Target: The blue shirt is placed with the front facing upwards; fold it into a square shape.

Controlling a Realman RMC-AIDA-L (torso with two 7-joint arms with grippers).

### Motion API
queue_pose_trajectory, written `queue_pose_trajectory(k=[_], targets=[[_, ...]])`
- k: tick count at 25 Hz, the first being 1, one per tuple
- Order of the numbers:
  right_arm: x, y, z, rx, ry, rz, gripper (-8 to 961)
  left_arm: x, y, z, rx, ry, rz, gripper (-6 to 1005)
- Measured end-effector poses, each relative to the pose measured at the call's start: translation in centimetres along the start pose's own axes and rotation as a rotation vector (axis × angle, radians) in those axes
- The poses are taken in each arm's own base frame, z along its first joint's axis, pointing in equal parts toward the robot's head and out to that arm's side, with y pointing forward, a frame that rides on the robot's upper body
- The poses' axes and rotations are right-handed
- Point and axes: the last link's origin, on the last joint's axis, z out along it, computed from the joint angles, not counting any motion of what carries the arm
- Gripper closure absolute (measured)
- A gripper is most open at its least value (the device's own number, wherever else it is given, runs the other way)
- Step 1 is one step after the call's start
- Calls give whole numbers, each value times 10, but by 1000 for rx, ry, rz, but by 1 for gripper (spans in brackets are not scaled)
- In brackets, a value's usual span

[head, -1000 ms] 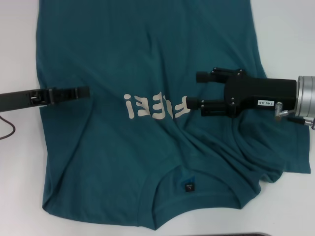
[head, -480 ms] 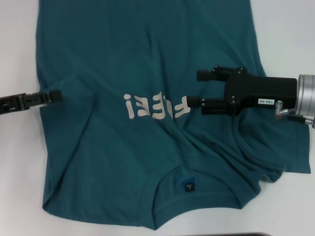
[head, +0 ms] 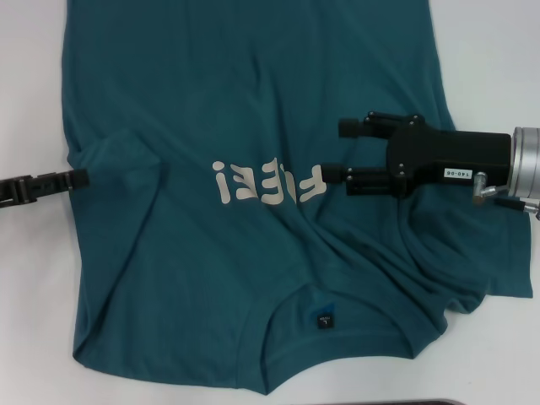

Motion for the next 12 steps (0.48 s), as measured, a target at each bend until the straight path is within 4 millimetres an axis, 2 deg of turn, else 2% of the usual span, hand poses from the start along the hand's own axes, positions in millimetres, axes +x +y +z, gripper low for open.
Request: queue_pose_trajectory(k=[12], targets=[[1, 0, 0, 1, -1, 3, 77, -4, 5, 12, -3, -44, 23, 235]])
